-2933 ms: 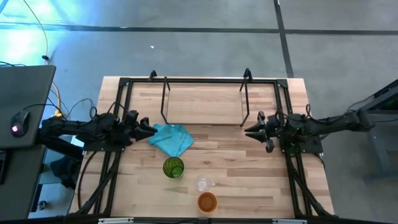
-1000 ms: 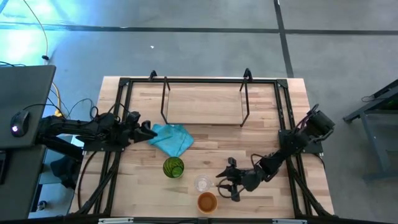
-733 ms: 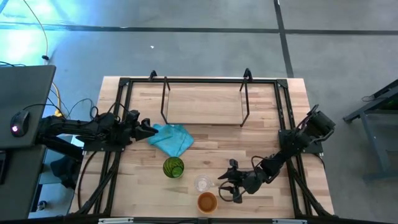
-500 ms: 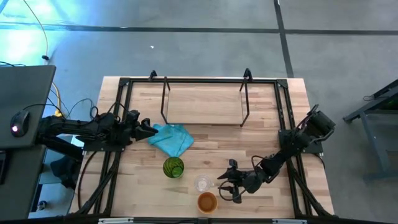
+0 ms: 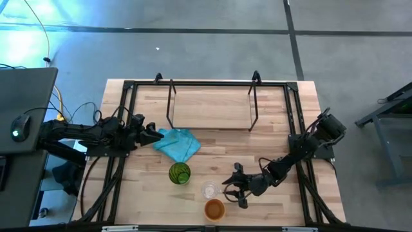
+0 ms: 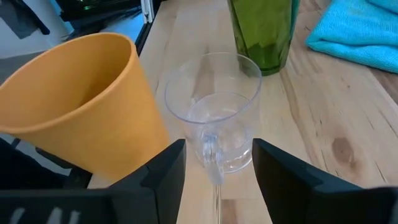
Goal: Stack small to large cups/mugs on shelf
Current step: Put the transparent mug on the shelf
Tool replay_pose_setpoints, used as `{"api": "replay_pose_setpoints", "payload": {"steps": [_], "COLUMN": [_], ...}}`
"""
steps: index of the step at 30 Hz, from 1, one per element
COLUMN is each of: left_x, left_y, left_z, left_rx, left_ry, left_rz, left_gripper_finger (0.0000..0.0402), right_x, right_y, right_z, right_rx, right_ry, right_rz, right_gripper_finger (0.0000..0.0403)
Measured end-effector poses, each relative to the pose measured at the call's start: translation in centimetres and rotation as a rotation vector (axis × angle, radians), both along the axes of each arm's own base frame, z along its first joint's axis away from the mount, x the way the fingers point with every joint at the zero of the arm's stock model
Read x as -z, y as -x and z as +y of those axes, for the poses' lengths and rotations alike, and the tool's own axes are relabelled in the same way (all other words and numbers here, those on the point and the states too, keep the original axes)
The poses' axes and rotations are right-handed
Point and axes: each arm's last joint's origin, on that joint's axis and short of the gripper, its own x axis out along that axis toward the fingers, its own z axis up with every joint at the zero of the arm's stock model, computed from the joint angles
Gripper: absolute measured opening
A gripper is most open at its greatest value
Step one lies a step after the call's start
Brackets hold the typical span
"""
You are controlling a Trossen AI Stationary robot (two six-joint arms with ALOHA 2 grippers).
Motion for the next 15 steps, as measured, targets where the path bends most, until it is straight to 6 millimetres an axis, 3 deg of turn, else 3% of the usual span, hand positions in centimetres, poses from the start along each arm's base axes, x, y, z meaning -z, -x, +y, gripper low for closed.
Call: {"api": "replay_pose_setpoints", "payload": {"steps": [15], "left_x": [-0.01], "left_y": [0.0], "left_z": [0.0], "left_rx": [0.0], "left_ry": [0.0], "left_rz": [-0.001], "left_gripper_finger": [0.0143], "right_x": [-0.01], "right_y": [0.01], "right_z": [0.06], "right_rx": [-0.019], "right_ry": [-0.004], "right_rz": [0.002], "right_gripper_finger": [0.015]}}
